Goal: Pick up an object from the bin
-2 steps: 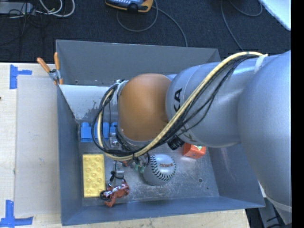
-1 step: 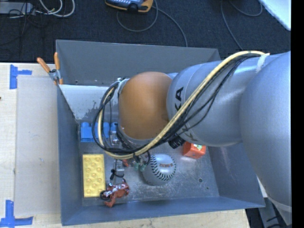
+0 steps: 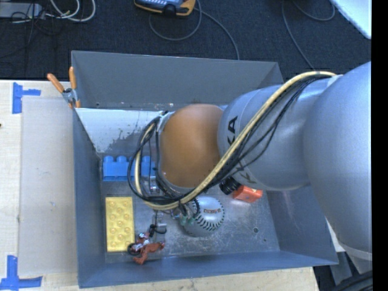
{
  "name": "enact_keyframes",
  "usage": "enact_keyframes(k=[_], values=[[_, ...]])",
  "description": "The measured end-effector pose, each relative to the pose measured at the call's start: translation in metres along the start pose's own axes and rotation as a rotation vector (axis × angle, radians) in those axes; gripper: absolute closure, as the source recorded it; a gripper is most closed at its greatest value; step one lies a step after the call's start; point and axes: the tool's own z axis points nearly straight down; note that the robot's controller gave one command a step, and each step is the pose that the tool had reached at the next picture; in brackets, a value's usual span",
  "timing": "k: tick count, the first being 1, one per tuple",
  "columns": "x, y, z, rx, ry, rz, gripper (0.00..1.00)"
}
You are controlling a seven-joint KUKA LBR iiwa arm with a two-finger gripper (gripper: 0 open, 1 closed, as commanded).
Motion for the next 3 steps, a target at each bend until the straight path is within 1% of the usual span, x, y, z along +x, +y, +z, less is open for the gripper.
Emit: enact_keyframes(k=[1, 2, 3], values=[[0.021, -0.001, 0.017, 0.004, 0.008, -0.168, 0.0], [0.026, 0.002, 0.021, 0.002, 0.007, -0.276, 0.0], [0.028, -0.001, -0.004, 0.002, 0.012, -0.437, 0.0]])
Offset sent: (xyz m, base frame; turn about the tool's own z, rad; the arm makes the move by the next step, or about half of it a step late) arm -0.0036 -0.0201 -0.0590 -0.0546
